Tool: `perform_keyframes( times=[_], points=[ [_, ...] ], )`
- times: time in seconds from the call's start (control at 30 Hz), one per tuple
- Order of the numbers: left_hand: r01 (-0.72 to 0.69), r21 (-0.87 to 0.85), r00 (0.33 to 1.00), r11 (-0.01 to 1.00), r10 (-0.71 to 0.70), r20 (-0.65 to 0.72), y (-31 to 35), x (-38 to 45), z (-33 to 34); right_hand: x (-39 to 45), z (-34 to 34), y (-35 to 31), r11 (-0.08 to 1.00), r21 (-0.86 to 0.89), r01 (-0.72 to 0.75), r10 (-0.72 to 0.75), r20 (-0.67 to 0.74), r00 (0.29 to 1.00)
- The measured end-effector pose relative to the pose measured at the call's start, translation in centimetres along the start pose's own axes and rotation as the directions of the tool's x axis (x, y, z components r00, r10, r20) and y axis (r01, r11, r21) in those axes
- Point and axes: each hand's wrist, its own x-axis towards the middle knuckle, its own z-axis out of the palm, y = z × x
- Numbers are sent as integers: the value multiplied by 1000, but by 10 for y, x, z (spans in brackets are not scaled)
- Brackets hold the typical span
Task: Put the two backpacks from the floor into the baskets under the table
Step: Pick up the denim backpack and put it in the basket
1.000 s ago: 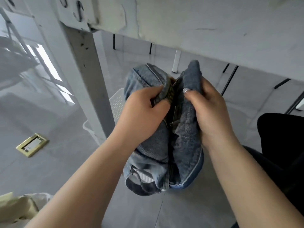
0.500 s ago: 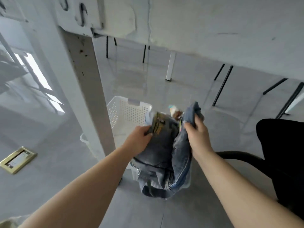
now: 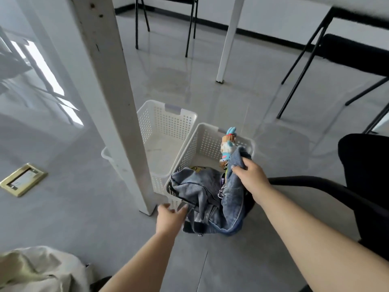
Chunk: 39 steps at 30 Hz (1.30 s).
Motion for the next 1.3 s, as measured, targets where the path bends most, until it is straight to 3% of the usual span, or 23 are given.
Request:
perform_keyframes(
  times=[0.07,0.17,0.27,0.37,0.4,0.43,0.47,0.5,0.53,0.57,0.6,0.67,0.73,0.8,0.87,0.93,1.1,1.2,1.3],
  points=[
    [19,4,983,1000,-20,183,0,-5,7,-1,1,-1,1000,5,-8,8,12,1000],
    [-3,122,971,993,-27,237,6,-8,12,-4,0,-1,1000,5,-5,5,29,1000],
    [104,-96,942,990,-67,329,28,-10,6,-6,-3,0,999,-11,-33,34,30,999],
    [129,-353,889,927,50,455,48,-6,2,-9,-6,-1,986,-53,-159,161,25,987],
    [44,-295,898,955,92,430,50,-5,4,-10,-5,-1,970,-60,-235,238,34,971],
    [-100,-117,909,988,138,394,50,-1,7,-12,-4,-1,949,-70,-309,313,58,948],
    [-272,187,912,944,191,363,48,2,9,-14,-2,0,927,-89,-366,373,84,924],
    [-393,493,908,776,245,339,45,4,9,-15,0,4,912,-152,-380,396,92,914],
    [-440,679,898,587,299,324,42,4,9,-15,2,9,893,-278,-354,388,75,919],
    [-461,753,883,470,329,335,38,4,7,-14,4,15,858,-406,-313,361,45,931],
    [-475,765,875,434,327,358,35,4,6,-14,7,18,838,-467,-281,322,7,947],
    [-524,746,848,412,334,411,29,5,1,-11,12,20,905,-326,-272,269,-55,962],
    [-556,739,827,380,342,447,25,7,-3,-12,17,13,940,121,-318,329,-77,941],
    [-557,739,826,378,338,450,26,8,-6,-12,14,2,787,548,-284,363,-39,931],
    [-565,744,819,357,351,453,30,7,-9,-11,4,-15,577,796,-183,314,-10,949],
    [-585,735,803,344,370,467,32,11,-13,-3,-9,-33,464,882,-85,230,-28,973],
    [-564,778,805,278,394,443,32,10,-11,11,-38,-80,394,916,68,24,-84,996],
    [-506,817,835,276,392,386,43,5,-5,16,-47,-86,413,907,79,51,-109,993],
    [-471,830,872,300,302,386,52,8,2,20,-48,-68,550,835,-10,141,-82,987]
  ],
)
